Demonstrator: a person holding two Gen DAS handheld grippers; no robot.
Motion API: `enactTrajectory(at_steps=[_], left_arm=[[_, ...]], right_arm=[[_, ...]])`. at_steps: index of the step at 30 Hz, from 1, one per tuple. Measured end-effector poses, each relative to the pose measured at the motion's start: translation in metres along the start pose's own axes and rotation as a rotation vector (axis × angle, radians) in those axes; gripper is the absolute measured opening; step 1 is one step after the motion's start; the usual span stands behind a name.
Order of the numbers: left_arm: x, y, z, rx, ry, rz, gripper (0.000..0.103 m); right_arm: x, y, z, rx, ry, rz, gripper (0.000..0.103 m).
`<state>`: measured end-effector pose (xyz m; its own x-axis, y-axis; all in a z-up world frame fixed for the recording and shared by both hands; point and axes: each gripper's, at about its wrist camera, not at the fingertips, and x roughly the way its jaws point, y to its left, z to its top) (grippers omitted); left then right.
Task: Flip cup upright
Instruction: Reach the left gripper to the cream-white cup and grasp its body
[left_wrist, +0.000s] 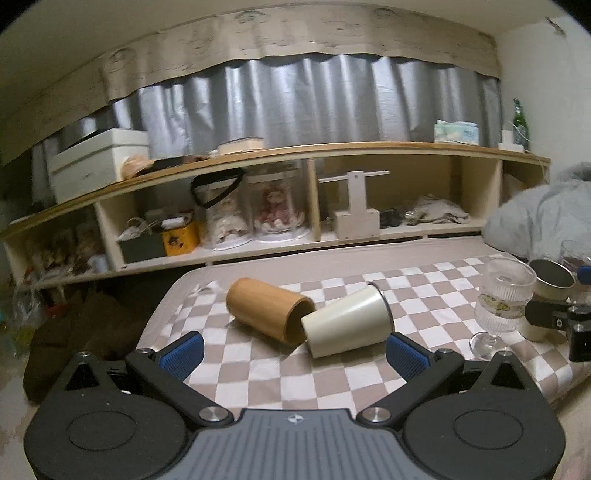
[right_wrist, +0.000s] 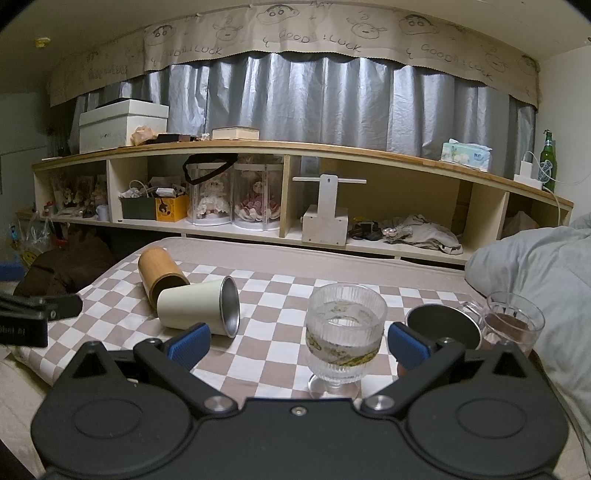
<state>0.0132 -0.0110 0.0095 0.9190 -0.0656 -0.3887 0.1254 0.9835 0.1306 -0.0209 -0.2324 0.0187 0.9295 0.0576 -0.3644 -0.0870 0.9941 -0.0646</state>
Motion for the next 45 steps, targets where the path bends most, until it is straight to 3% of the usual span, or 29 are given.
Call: enactTrajectory(at_steps=[5,11,20,30,35,40,43,45], left_arm=[[0.015,0.002,0.009,0.064,0.01,-0.103,0.103],[0.054,0.003,0.019,0.246,0.024,-0.257,0.102],[0.128,-0.003,0.027,0.473,0.15,-0.44,0.092],[0.192,-0.026,0.019,0.833,0.354,-0.48,0.085],[0.208,-0.039,0.008,1.009,0.442,-0.44,0.081],[0.218,-0.046,0.007,1.051,0.467,-0.406,0.075],[0.223,-0.05,0.012,1.019,0.467,-0.367,0.061],[0.223,-0.051,0.016,0.97,0.488,-0.362,0.061]], right_arm=[[-0.003,0.0,-0.003,0.013,-0.002,0.004,0.103],[-0.003,-0.008,-0.005,0.053,0.005,0.027,0.103],[-0.004,-0.021,-0.01,0.112,-0.005,0.035,0.103],[0.003,-0.022,-0.02,0.088,0.025,0.063,0.103],[0.004,-0.024,-0.021,0.108,0.039,0.096,0.103],[0.004,-0.025,-0.024,0.109,0.038,0.114,0.103],[0.004,-0.025,-0.025,0.107,0.037,0.115,0.103],[0.003,-0.026,-0.026,0.098,0.031,0.112,0.103]])
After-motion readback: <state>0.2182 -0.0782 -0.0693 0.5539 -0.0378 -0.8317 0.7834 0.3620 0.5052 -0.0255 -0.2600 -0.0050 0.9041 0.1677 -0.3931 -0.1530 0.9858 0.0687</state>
